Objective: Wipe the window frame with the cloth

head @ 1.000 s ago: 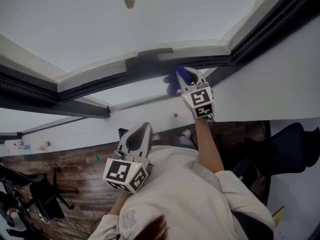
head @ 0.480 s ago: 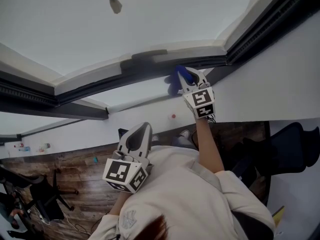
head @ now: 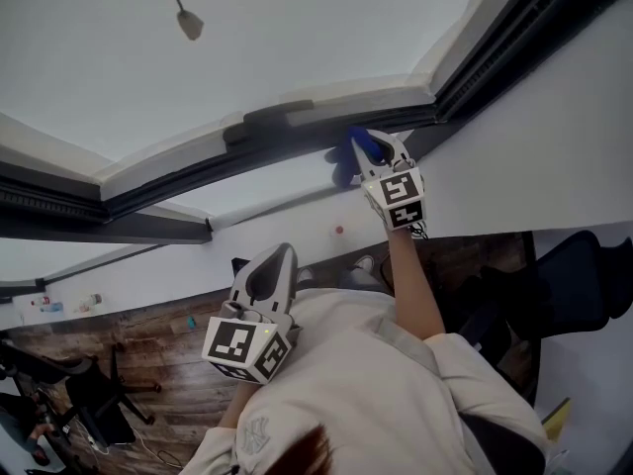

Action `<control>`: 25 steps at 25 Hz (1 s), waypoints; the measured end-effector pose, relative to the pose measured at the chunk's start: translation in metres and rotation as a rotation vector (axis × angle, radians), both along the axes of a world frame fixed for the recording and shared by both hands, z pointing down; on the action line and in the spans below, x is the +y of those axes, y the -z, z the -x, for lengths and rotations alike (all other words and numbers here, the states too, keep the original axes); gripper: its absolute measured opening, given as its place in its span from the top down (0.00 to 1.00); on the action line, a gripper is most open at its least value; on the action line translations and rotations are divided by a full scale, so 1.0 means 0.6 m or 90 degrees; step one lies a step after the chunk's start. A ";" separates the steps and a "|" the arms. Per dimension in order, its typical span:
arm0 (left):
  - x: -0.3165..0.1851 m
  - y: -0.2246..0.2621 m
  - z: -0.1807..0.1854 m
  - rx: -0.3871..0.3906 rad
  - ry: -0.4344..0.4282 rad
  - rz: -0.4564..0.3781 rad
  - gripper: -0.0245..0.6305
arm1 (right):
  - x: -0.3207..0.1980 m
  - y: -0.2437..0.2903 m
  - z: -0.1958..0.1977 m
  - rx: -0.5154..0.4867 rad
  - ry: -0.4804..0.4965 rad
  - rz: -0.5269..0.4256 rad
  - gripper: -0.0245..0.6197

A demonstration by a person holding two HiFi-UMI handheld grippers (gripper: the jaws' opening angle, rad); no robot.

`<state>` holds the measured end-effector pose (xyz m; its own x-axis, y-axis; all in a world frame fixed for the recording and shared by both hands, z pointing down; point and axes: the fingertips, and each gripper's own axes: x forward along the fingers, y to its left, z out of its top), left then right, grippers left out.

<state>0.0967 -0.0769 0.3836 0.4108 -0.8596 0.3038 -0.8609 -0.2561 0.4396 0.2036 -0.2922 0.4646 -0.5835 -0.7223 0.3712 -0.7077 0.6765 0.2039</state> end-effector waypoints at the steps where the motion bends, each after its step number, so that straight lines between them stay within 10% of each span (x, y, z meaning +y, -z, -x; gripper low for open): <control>1: -0.001 0.000 -0.002 -0.001 -0.001 0.000 0.96 | -0.002 0.000 -0.004 -0.001 -0.003 0.000 0.89; 25: -0.016 -0.003 -0.052 0.003 -0.017 0.008 0.96 | -0.028 0.001 -0.077 -0.001 -0.045 -0.003 0.89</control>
